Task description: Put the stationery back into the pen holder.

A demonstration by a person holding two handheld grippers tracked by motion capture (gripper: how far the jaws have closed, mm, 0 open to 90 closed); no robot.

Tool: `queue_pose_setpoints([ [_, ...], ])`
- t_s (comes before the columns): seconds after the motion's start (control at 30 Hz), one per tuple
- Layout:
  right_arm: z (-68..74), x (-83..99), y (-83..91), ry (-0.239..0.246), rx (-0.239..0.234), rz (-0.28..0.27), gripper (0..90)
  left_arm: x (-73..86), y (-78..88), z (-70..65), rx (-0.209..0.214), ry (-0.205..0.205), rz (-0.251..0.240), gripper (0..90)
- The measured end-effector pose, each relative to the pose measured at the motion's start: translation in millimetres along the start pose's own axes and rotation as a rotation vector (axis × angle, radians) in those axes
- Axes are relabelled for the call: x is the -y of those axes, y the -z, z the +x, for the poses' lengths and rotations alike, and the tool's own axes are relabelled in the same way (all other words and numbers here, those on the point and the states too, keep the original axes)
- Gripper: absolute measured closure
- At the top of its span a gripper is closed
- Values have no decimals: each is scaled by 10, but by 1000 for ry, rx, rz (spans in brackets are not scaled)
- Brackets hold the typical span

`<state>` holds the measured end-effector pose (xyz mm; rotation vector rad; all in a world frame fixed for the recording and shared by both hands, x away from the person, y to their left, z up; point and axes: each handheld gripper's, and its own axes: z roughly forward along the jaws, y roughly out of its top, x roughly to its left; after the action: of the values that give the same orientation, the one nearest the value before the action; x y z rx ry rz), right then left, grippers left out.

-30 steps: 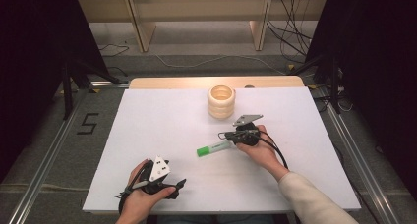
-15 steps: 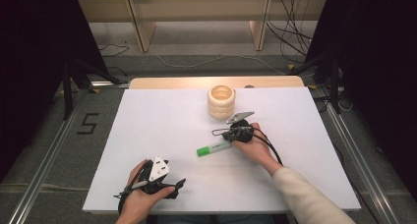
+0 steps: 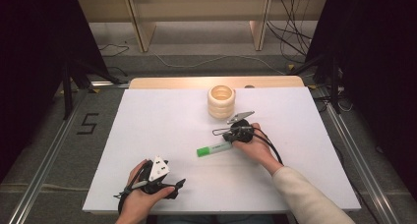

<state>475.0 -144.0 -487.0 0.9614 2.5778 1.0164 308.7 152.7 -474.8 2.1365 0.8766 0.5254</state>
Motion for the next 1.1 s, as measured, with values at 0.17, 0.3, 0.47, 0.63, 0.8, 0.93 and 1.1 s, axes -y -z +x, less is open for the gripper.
queue_pose_setpoints([
  [0.17, 24, 18, 40, 0, 0, 26, 900, 5, 6, 3, 0, 3, -3, 163],
  [0.3, 60, 55, 90, 9, -8, 40, 900, 9, 13, 8, -3, 4, -5, 162],
  [0.47, 96, 92, 126, 11, -17, 44, 900, 9, 14, 7, -4, 4, -3, 162],
  [0.63, 168, 167, 202, 16, -29, 56, 900, 9, 14, 7, -4, 5, -4, 163],
  [0.8, 240, 230, 263, 19, -40, 65, 900, 10, 18, 6, -6, 7, -5, 162],
  [0.93, 303, 271, 305, 28, -55, 76, 900, 9, 20, 3, -7, 7, -9, 163],
  [1.1, 380, 327, 359, 35, -72, 86, 900, 10, 23, 4, -9, 8, -10, 163],
])
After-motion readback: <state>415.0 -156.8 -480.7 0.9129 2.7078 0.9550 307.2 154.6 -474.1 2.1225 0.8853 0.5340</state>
